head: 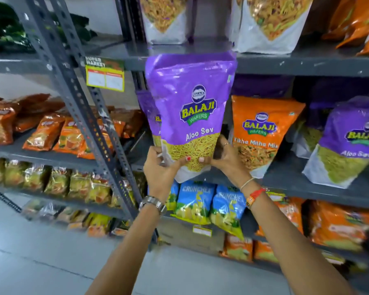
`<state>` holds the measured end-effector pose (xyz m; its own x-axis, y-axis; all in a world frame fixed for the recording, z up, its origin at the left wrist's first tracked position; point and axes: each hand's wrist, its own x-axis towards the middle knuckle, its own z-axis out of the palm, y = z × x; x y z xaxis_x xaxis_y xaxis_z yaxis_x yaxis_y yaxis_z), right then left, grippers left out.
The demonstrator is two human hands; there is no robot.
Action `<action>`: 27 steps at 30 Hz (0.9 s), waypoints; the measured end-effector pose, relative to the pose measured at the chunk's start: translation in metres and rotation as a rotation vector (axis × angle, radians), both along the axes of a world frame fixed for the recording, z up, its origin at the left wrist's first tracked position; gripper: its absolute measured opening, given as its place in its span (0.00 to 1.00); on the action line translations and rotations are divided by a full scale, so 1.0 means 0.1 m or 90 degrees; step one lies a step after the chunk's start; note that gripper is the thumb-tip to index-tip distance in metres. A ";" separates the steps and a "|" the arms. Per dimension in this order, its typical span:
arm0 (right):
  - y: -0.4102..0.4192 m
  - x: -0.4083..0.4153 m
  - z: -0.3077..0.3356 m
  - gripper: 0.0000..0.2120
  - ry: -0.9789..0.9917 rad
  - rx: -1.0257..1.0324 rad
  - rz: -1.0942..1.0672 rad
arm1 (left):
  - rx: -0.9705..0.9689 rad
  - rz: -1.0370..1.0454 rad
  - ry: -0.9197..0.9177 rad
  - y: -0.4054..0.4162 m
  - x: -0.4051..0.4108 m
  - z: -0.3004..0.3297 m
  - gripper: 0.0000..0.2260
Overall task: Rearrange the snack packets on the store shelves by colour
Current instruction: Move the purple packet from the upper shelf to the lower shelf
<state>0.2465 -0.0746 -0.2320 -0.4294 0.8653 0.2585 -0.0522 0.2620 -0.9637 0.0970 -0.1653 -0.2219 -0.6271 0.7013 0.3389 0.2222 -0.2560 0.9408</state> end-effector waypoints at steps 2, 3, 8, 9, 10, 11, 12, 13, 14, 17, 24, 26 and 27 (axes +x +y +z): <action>0.03 0.05 -0.18 0.31 0.003 -0.029 -0.005 | -0.008 0.021 0.000 0.04 0.13 -0.15 0.19; 0.06 0.07 -0.25 0.31 0.002 -0.038 -0.012 | -0.012 0.024 -0.004 0.07 0.17 -0.21 0.19; 0.21 0.07 -0.48 0.36 -0.015 -0.085 -0.046 | -0.067 0.039 -0.051 0.32 0.27 -0.58 0.20; 0.23 0.06 -0.52 0.37 -0.018 -0.097 -0.063 | -0.072 0.038 -0.061 0.38 0.28 -0.66 0.20; 0.26 0.04 -0.56 0.38 -0.015 -0.107 -0.083 | -0.073 0.035 -0.071 0.44 0.29 -0.73 0.20; 0.28 0.02 -0.61 0.38 -0.018 -0.109 -0.115 | -0.073 0.034 -0.074 0.50 0.31 -0.78 0.20; 0.31 -0.01 -0.65 0.37 -0.018 -0.106 -0.149 | -0.073 0.036 -0.069 0.56 0.33 -0.82 0.20; 0.34 -0.03 -0.69 0.35 -0.020 -0.098 -0.182 | -0.074 0.038 -0.060 0.62 0.35 -0.86 0.20; 0.37 -0.06 -0.73 0.33 -0.020 -0.085 -0.210 | -0.076 0.039 -0.052 0.68 0.37 -0.90 0.20; 0.46 -0.14 -0.84 0.29 -0.052 -0.054 -0.279 | -0.086 0.042 -0.064 0.86 0.40 -0.99 0.20; 0.59 -0.14 -0.86 0.19 -0.181 0.046 -0.337 | -0.120 0.061 -0.055 1.14 0.45 -1.08 0.22; 0.57 -0.08 -0.86 0.20 -0.194 0.071 -0.321 | -0.125 0.044 -0.053 1.20 0.44 -1.09 0.22; 0.54 -0.04 -0.87 0.20 -0.179 0.073 -0.331 | -0.129 0.032 -0.055 1.22 0.44 -1.08 0.22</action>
